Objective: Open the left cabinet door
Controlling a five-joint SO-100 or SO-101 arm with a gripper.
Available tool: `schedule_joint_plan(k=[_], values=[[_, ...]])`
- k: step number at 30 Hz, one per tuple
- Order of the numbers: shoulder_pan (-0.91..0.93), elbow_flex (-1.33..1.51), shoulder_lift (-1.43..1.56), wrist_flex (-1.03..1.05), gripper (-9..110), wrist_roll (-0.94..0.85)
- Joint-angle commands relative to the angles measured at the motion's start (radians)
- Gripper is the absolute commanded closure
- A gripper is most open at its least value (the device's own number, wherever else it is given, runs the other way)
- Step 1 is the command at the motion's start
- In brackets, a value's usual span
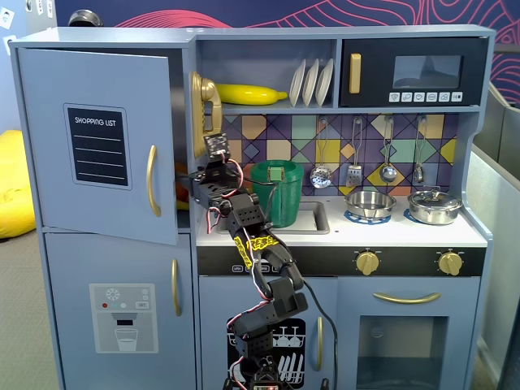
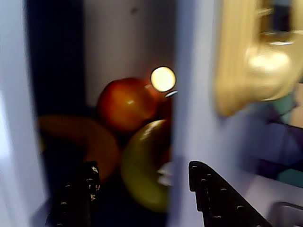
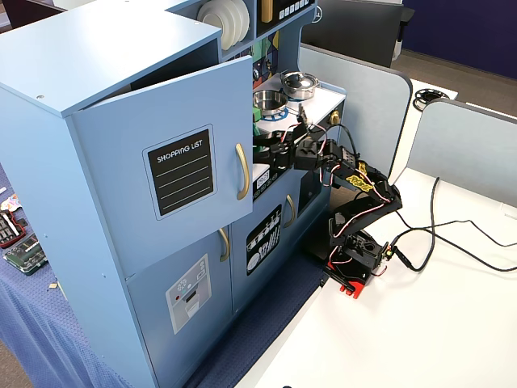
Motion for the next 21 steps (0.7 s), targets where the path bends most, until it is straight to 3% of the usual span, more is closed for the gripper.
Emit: schedule_joint_plan(k=[1,9,17,21], values=[[-0.074,-0.005,-0.002,-0.057,79,-0.002],[-0.210,0.100,0.098,-0.055,64,0.054],[-0.426,0.170,0.195,-0.009,69,0.000],[-0.451,0.193,0.227,0.009,69,-0.017]])
